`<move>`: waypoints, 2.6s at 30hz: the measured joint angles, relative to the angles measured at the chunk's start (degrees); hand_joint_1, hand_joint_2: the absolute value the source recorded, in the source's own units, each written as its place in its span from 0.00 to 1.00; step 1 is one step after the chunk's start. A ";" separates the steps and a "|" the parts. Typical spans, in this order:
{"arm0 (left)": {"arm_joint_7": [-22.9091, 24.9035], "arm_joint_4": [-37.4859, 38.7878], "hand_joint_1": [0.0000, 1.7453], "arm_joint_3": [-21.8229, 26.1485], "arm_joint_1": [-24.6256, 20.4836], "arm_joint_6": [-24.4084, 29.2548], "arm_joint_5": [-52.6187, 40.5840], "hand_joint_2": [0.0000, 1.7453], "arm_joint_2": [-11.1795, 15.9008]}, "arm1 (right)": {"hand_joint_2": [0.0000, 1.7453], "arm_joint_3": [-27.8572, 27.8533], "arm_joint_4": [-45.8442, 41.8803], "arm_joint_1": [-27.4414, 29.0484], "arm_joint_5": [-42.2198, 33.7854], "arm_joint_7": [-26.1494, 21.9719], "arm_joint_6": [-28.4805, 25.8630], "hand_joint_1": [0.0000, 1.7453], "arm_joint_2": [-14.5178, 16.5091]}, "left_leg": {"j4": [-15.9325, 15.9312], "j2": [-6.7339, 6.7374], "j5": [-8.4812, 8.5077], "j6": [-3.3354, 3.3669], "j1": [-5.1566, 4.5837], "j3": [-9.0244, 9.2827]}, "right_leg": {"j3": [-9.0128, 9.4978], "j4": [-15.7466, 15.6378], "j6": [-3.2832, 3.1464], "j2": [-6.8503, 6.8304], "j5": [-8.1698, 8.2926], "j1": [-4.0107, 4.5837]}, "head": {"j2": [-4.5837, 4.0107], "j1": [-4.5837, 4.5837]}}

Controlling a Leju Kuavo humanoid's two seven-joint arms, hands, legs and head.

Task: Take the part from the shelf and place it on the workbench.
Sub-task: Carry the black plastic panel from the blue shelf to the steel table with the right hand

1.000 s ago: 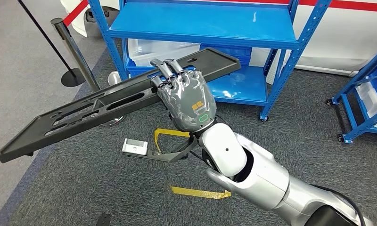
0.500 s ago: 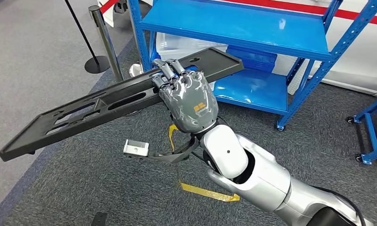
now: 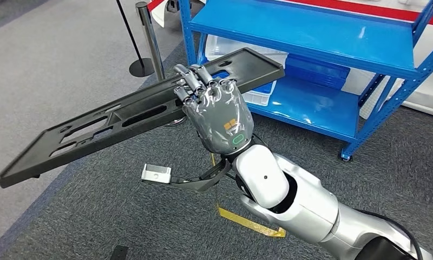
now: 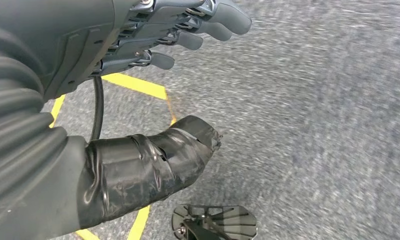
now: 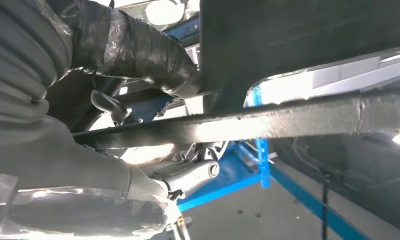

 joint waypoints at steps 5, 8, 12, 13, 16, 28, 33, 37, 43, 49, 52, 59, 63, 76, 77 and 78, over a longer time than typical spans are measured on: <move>-0.04 0.00 0.00 -0.02 -0.24 0.01 -0.01 1.00 0.03 | 1.00 -0.02 -0.81 -0.08 0.02 0.00 0.03 1.00 -0.22 | -14.92 3.47 4.98 1.40 -0.99 8.15 | -0.03 0.11 0.55 -2.55 0.01 0.47 | 0.00 0.04; -0.03 0.02 0.00 -0.03 -0.09 -0.03 -0.16 1.00 0.04 | 1.00 -0.02 -1.13 -0.10 0.05 0.03 0.10 1.00 -0.40 | -15.41 2.03 5.55 2.28 -0.93 8.02 | -0.04 0.18 1.46 -2.89 -0.18 0.52 | 0.00 0.09; 1.01 0.02 0.00 -0.36 -0.63 -0.37 -1.44 1.00 0.03 | 1.00 -0.11 -2.08 -0.10 0.20 0.42 0.72 1.00 -1.28 | -16.03 0.19 6.35 3.24 -0.43 7.91 | -4.33 9.99 2.25 1.56 -5.95 0.19 | 0.00 0.24; 1.40 0.02 0.00 -0.60 -0.89 -0.51 -1.88 1.00 0.05 | 1.00 -0.14 -2.37 0.05 0.26 0.64 1.12 1.00 -1.76 | -15.98 -0.42 6.42 3.33 -0.43 7.81 | -5.85 13.37 2.33 1.84 -7.16 0.14 | 0.00 0.26; 2.29 0.02 0.00 -1.31 -1.48 -1.01 -3.28 1.00 0.13 | 1.00 -0.34 -3.40 0.69 0.52 1.52 2.30 1.00 -3.54 | -15.53 -2.49 6.40 3.29 -0.38 7.63 | -5.47 12.81 2.42 2.27 -4.87 -0.19 | 0.00 0.26; 4.82 0.02 0.00 -4.50 -4.47 -2.69 -8.61 1.00 0.54 | 1.00 -4.21 -10.14 6.44 1.29 4.89 4.34 1.00 -9.27 | -3.14 -0.24 0.70 0.18 -0.08 0.50 | -0.19 0.20 0.60 2.19 -0.04 -0.39 | 0.00 -0.59; 5.82 0.02 0.00 -5.92 -4.87 -3.19 -9.86 1.00 0.54 | 1.00 -6.56 -12.93 9.77 1.87 6.19 4.44 1.00 -11.20 | -7.70 1.56 4.44 1.44 -0.67 3.41 | -0.09 0.19 0.39 -0.74 -0.22 0.24 | 0.00 -0.58; 6.10 0.02 0.00 -6.85 -5.33 -3.19 -10.20 1.00 0.53 | 1.00 -8.49 -15.05 11.11 2.09 6.63 4.54 1.00 -12.59 | -14.84 3.54 5.95 3.00 -2.01 6.80 | 0.02 -0.01 0.98 -2.90 -0.24 0.69 | 0.00 -0.55; 6.50 0.02 0.00 -7.34 -5.11 -3.49 -10.58 1.00 0.45 | 1.00 -9.45 -16.79 12.76 2.21 6.92 5.05 1.00 -14.15 | -16.50 0.29 7.08 4.20 -1.09 7.60 | -4.13 9.98 2.53 1.48 -6.03 0.28 | 0.00 -0.16; 6.40 0.02 0.00 -7.60 -5.19 -3.33 -11.36 1.00 0.37 | 1.00 -9.99 -17.75 14.40 2.25 7.08 5.41 1.00 -15.11 | -14.78 -3.85 6.54 3.37 -0.65 6.89 | -2.09 5.18 3.32 4.72 -1.49 -0.94 | 0.00 -0.07; 5.86 0.01 0.00 -7.61 -5.72 -3.16 -11.76 1.00 0.38 | 1.00 -10.22 -18.22 14.90 2.21 7.08 5.32 1.00 -15.34 | -13.83 -5.56 6.58 2.25 -0.44 5.49 | -0.61 1.57 2.84 7.12 -1.00 -1.09 | 0.00 -0.13; 7.26 -0.11 0.00 -7.64 -5.36 -3.27 -12.48 1.00 0.26 | 1.00 -10.90 -19.23 15.33 2.11 7.23 5.03 1.00 -15.40 | -0.88 -0.37 0.62 0.50 -0.29 -1.43 | -0.33 0.76 0.92 2.50 -0.55 -0.84 | 0.00 -1.12; 7.31 -0.11 0.00 -7.64 -5.00 -3.29 -12.48 1.00 0.34 | 1.00 -11.19 -19.42 15.60 2.10 7.23 5.03 1.00 -15.40 | -3.88 0.52 3.98 1.28 -0.55 0.17 | -0.11 0.76 0.75 0.00 -0.82 -0.33 | 0.00 -1.15; 6.99 -0.18 0.00 -7.64 -4.70 -3.38 -12.47 1.00 0.21 | 1.00 -12.20 -19.96 15.59 2.10 7.20 5.19 1.00 -15.53 | -15.79 -1.28 7.26 4.64 -1.13 6.68 | -6.48 15.30 3.04 1.93 -7.75 -0.15 | 0.00 -0.71; 6.91 -0.18 0.00 -7.64 -4.59 -3.38 -12.44 1.00 0.18 | 1.00 -12.20 -19.94 15.65 2.10 7.19 5.21 1.00 -15.53 | -15.62 -1.99 7.19 4.59 -1.10 6.67 | -6.27 14.33 3.09 2.01 -6.35 -0.21 | 0.00 -0.70; 6.81 -0.18 0.00 -7.64 -4.50 -3.37 -12.41 1.00 0.13 | 1.00 -12.20 -19.93 15.65 2.10 7.17 5.22 1.00 -15.53 | -15.38 -2.72 7.07 4.48 -1.07 6.68 | -5.05 11.25 3.09 2.39 -4.09 -0.33 | 0.00 -0.69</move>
